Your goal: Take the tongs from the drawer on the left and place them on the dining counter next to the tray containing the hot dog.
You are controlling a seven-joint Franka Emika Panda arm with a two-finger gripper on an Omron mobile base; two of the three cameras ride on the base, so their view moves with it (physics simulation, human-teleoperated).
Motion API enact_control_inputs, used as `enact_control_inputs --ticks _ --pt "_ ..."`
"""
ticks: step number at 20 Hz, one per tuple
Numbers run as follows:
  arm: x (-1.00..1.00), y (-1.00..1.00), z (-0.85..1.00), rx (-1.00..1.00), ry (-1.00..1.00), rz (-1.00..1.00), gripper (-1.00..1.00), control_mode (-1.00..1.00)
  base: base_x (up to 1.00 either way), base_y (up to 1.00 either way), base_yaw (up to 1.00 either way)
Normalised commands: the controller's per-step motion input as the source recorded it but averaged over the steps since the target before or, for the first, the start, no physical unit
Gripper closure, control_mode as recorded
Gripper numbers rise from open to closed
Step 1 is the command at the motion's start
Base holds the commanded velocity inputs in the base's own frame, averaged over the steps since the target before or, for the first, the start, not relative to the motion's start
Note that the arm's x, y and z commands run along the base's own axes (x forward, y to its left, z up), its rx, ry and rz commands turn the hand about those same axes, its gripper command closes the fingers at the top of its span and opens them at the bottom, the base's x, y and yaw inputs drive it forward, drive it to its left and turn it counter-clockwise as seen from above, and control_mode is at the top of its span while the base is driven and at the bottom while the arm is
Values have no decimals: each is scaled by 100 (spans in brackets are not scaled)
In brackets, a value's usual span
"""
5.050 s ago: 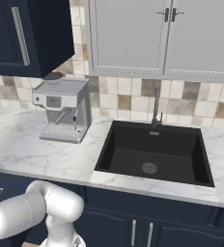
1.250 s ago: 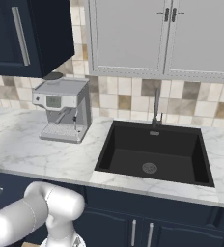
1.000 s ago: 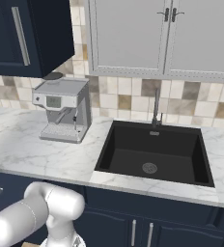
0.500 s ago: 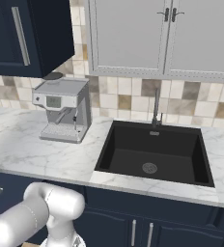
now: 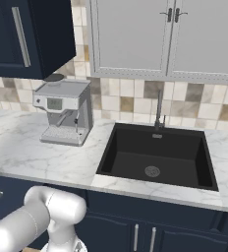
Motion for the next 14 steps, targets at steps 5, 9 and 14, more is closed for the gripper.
enact_control_inputs --ticks 5,9,14 --pt "14 0 -13 0 -2 -1 -100 -100 0 0 0" --pt "11 0 -19 0 -3 -2 -100 -100 0 0 0" --pt "7 0 -17 -1 -5 -3 -100 -100 0 0 0"
